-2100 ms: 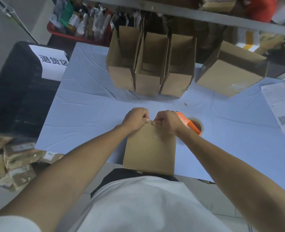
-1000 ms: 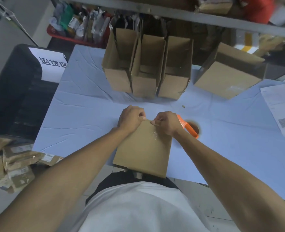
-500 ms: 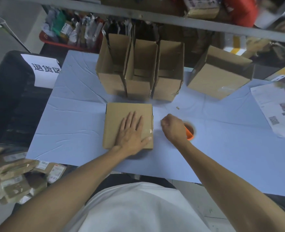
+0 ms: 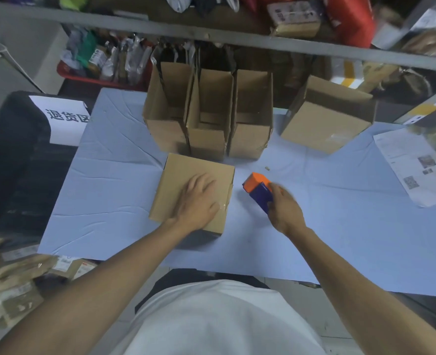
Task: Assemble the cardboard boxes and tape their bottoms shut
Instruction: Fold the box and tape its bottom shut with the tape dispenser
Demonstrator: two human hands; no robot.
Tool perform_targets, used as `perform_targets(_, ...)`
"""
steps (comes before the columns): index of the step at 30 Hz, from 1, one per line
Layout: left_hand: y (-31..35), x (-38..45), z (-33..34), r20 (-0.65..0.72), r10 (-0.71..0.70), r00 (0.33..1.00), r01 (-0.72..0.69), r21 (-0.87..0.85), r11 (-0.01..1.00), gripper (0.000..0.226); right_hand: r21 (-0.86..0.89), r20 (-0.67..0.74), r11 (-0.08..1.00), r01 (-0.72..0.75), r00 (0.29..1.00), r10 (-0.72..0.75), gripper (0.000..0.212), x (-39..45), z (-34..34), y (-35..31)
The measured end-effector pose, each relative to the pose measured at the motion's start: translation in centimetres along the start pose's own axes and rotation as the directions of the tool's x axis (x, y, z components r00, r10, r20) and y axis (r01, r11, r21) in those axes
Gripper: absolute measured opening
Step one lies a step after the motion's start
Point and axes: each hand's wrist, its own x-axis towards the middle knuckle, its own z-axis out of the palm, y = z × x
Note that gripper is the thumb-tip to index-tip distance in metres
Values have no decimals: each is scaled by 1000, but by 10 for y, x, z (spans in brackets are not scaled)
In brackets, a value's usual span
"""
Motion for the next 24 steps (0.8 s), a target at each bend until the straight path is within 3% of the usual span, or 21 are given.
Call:
perform_targets(3, 10, 15, -11, -61, -100, 993, 73, -354, 933, 26, 198, 11, 980, 4, 1000, -6, 42, -13, -22, -1)
perform_targets(6, 23, 31, -20, 149, -236, 960, 277, -614, 739, 23, 227, 26, 974, 5, 1000, -12, 49, -22, -33, -4)
perform_targets(9, 36, 40, -24, 368, -204, 907, 421, -782, 459, 20, 159, 56, 985, 75, 995, -85, 55, -23, -34, -6)
perform_targets(10, 38, 40, -26, 412, -169, 896, 443, -791, 421, 20, 147, 55, 984, 100, 992, -109, 54, -23, -34, -6)
perform_targets(14, 37, 39, -26, 455, -115, 883, 462, -796, 391, 18, 170, 24, 973, 159, 986, -165, 57, -22, -31, -7)
perform_targets(18, 35, 38, -26, 456, -156, 876, 481, -801, 357, 14, 196, 4, 962, 190, 981, -195, 60, -22, -32, -7)
perform_targets(24, 35, 39, -30, 404, -298, 865, 496, -776, 388, 5, 173, 35, 955, 243, 967, -252, 61, -16, -35, -10)
